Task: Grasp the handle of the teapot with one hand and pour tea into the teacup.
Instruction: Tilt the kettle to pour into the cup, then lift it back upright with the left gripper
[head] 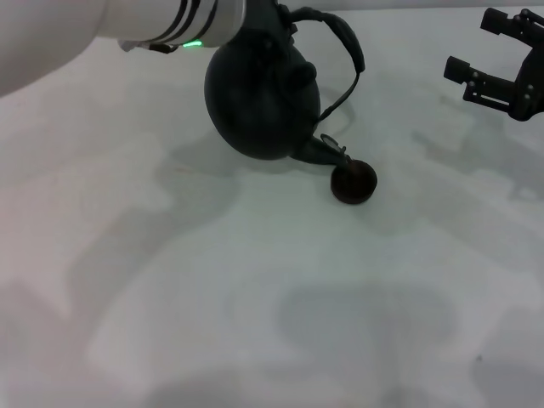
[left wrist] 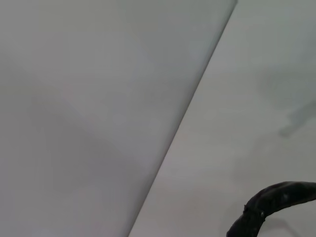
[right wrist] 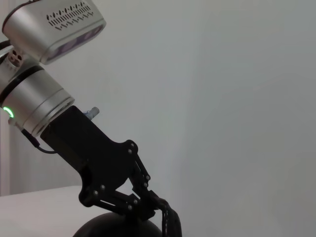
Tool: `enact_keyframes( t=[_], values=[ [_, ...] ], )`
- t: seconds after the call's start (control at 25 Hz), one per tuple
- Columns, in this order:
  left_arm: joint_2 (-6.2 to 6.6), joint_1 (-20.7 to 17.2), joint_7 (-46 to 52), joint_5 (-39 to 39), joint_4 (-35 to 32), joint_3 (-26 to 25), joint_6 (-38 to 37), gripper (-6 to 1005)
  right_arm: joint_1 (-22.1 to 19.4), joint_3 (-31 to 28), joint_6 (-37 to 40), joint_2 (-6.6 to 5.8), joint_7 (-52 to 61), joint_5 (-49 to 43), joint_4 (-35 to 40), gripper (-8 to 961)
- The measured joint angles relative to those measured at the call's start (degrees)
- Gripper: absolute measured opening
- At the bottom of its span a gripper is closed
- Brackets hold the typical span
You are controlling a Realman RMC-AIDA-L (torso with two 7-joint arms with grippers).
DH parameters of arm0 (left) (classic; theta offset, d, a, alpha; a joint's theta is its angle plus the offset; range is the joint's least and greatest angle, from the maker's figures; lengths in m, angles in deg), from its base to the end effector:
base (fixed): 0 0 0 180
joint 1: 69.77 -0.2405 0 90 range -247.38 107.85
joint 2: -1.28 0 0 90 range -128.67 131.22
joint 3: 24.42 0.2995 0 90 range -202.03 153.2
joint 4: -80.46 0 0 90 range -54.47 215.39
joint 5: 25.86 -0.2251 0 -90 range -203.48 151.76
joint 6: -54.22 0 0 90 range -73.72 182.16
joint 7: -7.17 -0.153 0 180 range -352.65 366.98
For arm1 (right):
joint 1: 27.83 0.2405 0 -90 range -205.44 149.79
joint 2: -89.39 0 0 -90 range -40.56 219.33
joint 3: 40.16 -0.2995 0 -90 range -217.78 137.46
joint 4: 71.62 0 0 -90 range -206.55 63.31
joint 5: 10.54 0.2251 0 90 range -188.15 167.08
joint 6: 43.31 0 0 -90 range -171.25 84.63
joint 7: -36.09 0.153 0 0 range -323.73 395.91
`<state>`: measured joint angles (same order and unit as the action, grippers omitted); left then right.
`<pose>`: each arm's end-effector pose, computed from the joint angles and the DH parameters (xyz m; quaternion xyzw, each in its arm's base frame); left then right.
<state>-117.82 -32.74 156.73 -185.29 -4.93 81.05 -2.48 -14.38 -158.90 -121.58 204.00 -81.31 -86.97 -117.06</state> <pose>-0.0957 0.4176 -0.0827 -0.9383 -0.0115 0.0923 0.3332 0.3317 0.3381 0.0258 -0.8907 0.1215 0.3045 0.3150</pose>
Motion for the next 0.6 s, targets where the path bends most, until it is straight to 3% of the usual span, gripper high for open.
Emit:
enact_keyframes(
  t=[0.6],
  values=[
    [-0.12, 0.8, 0.8, -1.9, 0.2, 0.8, -1.6, 140, 0.0, 0.0, 0.1, 0.00, 0.0, -0.1, 0.0, 856]
  ],
)
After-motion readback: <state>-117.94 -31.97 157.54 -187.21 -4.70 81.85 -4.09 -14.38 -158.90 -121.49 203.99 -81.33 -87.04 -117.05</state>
